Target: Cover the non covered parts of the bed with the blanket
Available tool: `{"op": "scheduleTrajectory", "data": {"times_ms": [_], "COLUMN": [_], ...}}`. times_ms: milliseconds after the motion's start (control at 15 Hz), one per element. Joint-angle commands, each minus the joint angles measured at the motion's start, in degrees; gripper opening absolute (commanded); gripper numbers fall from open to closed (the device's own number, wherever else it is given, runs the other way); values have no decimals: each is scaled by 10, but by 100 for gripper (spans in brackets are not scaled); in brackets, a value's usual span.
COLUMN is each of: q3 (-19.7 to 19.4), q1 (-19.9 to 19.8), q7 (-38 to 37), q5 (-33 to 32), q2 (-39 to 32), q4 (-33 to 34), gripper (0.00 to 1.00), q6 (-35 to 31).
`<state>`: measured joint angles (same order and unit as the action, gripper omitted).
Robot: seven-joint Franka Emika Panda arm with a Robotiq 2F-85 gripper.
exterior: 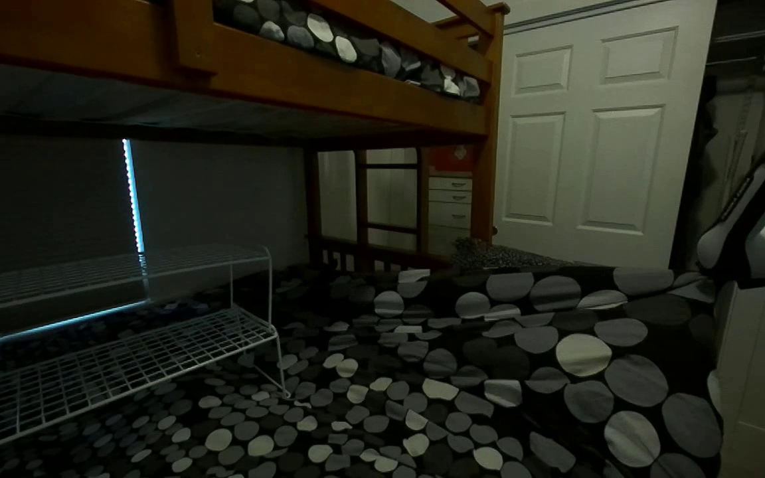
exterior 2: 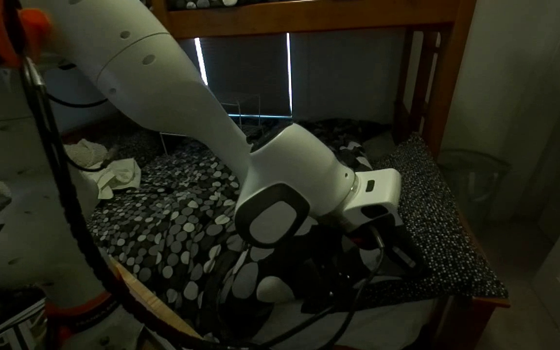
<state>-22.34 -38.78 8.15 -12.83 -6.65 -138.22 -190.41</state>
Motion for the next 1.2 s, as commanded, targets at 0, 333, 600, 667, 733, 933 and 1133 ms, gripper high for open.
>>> {"op": "scheduleTrajectory", "data": {"times_ms": [0,333,600,667,733,933,1133], "q3": [-58,-121,-256,-291,-328,-442,-555], "q1": [-17,54,207,246,289,387,513], "q7": [22,-4,2,13,21,35,66], "q5": [30,58,113,117,105,94,45], "q2": [-51,-132,-162,-161,-145,-154,-84], "q4": [71,125,115,104,80,61,5], "gripper": [1,30,50,59,66,88,100], "q6": [-13,-26,0,16,39,78,108]}}
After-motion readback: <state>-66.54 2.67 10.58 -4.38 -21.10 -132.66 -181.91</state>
